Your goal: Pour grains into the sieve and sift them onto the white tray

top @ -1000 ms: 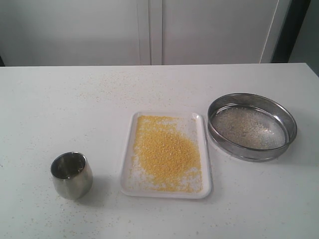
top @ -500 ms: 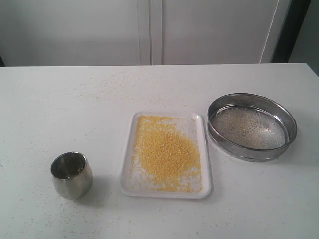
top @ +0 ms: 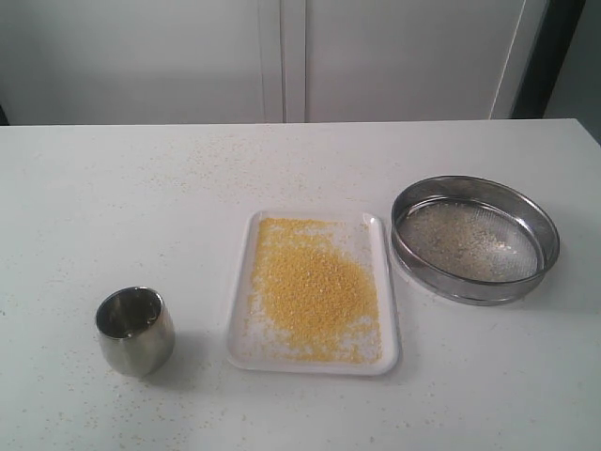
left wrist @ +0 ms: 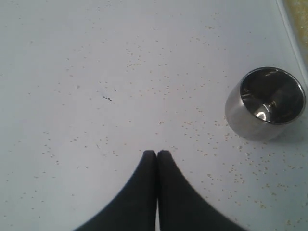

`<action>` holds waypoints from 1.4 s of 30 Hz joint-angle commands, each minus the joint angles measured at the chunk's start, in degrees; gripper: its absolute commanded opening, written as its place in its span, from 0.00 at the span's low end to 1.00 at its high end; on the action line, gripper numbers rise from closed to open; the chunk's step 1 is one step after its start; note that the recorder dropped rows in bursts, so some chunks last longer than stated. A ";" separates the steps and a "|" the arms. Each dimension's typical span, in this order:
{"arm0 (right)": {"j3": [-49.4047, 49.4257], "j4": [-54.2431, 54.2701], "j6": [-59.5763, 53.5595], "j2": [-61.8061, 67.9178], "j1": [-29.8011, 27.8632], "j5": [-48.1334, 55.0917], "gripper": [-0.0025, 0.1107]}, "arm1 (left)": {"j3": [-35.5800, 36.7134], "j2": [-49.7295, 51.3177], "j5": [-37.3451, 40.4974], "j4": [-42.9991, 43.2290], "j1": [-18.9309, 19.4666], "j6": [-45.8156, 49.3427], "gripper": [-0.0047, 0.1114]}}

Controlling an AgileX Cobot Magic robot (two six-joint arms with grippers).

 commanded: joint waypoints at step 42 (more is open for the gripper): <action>0.38 -0.33 0.19 -0.33 0.22 -0.81 0.02 | 23.92 -35.67 -8.77 -0.18 6.33 1.67 0.04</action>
